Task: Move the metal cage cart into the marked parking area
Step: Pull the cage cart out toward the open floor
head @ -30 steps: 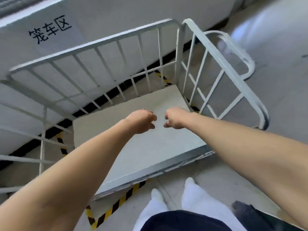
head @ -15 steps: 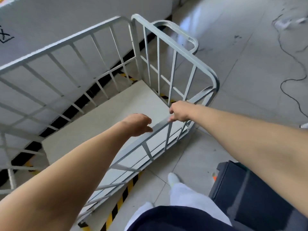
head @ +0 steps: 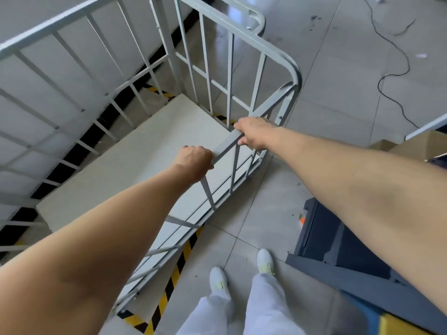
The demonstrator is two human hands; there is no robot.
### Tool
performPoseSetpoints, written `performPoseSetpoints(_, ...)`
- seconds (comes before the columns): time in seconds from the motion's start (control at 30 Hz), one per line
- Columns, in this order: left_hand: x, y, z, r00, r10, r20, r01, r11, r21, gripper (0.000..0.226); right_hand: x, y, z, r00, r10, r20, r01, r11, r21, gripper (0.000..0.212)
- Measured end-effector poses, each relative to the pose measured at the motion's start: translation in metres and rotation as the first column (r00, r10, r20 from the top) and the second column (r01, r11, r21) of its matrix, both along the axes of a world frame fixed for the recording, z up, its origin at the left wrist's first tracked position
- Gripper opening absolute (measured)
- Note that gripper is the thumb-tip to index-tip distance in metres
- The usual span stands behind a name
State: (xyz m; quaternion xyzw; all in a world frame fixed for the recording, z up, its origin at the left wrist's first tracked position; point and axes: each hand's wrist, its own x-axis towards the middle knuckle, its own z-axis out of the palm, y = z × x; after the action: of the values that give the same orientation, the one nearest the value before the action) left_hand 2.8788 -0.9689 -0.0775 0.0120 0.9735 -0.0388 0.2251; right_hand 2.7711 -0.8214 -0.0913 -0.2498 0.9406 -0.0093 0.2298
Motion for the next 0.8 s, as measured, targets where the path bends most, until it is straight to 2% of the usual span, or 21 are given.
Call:
performPoseSetpoints(0.1,-0.006,0.003,-0.005,1.0,0.009,-0.027,-0.01,1.0,-0.008,0.027,-0.006,0.0,-0.01,0.998,0.061,-0.027,-0.061,0.998,0.006,0.03)
performPoseSetpoints(0.27,-0.011,0.007,-0.007,0.999,0.033,-0.033,-0.033,0.999,-0.019,0.023,-0.015,-0.001,-0.02,0.996,0.063,-0.069,-0.066,0.997,-0.03,0.006)
performPoseSetpoints(0.37,-0.013,0.008,-0.008,0.997,0.065,-0.036,-0.066,0.998,-0.013,0.023,-0.023,0.0,-0.025,0.998,0.02,-0.062,-0.024,0.998,-0.061,0.031)
performPoseSetpoints(0.43,-0.014,0.009,-0.009,0.996,0.084,-0.036,-0.084,0.996,-0.007,0.024,-0.024,0.002,-0.018,0.999,0.005,-0.037,-0.007,0.997,-0.073,0.039)
performPoseSetpoints(0.8,-0.027,0.017,-0.01,0.987,0.15,-0.066,-0.15,0.989,0.005,0.024,-0.041,0.005,-0.011,1.0,-0.018,-0.007,0.016,0.989,-0.144,0.041)
